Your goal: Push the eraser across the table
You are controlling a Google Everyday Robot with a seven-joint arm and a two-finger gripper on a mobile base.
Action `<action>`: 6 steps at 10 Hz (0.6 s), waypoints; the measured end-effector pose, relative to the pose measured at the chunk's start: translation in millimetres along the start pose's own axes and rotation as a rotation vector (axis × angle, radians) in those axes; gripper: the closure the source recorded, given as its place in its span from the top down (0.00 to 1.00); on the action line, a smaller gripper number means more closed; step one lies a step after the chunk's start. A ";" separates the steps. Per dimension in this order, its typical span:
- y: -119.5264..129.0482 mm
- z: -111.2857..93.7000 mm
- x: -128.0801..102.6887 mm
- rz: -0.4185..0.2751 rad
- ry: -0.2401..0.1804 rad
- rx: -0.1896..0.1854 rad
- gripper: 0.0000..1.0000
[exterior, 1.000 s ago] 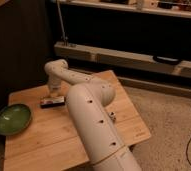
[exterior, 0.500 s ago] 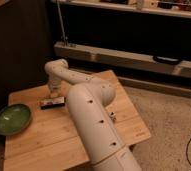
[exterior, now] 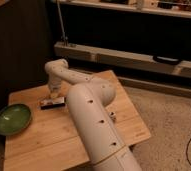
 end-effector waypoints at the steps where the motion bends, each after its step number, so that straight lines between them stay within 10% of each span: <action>1: 0.0 0.0 0.0 0.000 0.000 0.000 0.38; 6: 0.6 -3.6 -0.3 -0.009 0.010 0.001 0.00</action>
